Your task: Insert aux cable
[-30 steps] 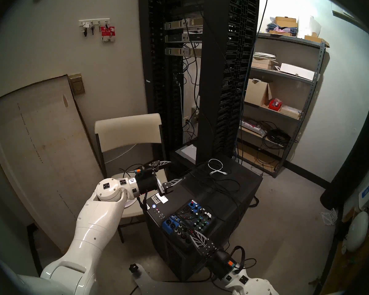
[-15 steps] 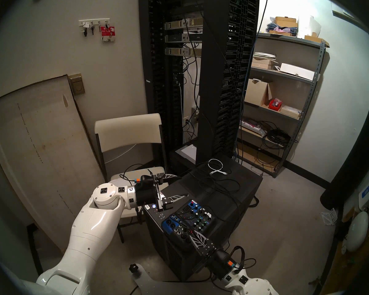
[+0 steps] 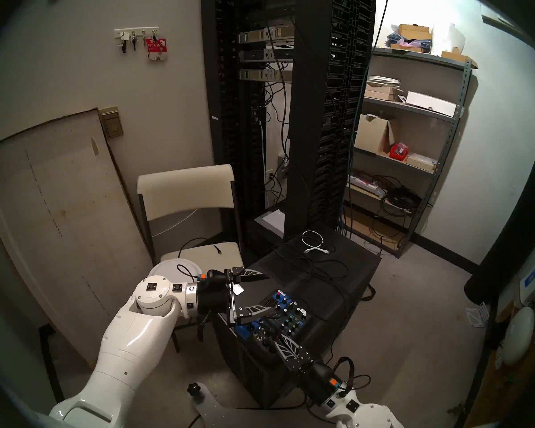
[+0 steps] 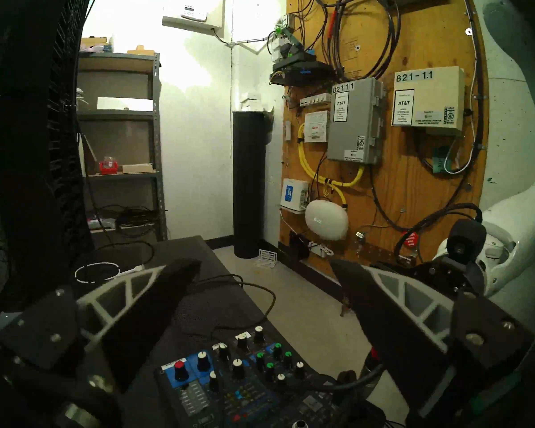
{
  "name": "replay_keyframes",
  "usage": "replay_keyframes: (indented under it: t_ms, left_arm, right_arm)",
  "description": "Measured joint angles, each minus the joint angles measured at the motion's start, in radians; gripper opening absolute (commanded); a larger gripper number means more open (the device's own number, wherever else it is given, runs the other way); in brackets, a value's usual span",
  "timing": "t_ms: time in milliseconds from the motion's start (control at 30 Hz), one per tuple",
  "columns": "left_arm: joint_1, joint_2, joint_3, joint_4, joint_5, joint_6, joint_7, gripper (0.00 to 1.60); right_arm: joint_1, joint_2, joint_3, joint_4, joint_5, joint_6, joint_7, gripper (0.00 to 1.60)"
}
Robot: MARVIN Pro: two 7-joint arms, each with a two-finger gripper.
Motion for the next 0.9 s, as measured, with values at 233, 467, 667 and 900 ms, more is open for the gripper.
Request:
replay_keyframes:
  t_ms: [233,467,667,900]
  left_arm:
    - [0.029,0.024,-0.032,-0.057,-0.021,0.015,-0.03,1.6]
    - [0.066,0.049,-0.058,-0.123,-0.035,0.042,-0.057,1.6]
    - [0.099,0.067,-0.066,-0.14,-0.034,0.056,-0.073,1.6]
    - [0.12,0.077,-0.065,-0.134,-0.019,0.055,-0.08,1.6]
  right_arm:
    - [0.0,-0.002,0.0,0.001,-0.002,0.001,-0.001,0.0]
    - [0.002,-0.005,0.0,0.003,-0.003,0.001,-0.001,0.0]
    - [0.003,-0.006,0.0,0.003,-0.005,0.001,-0.002,0.0]
    - [0.004,-0.007,0.001,0.003,-0.008,0.001,-0.002,0.0]
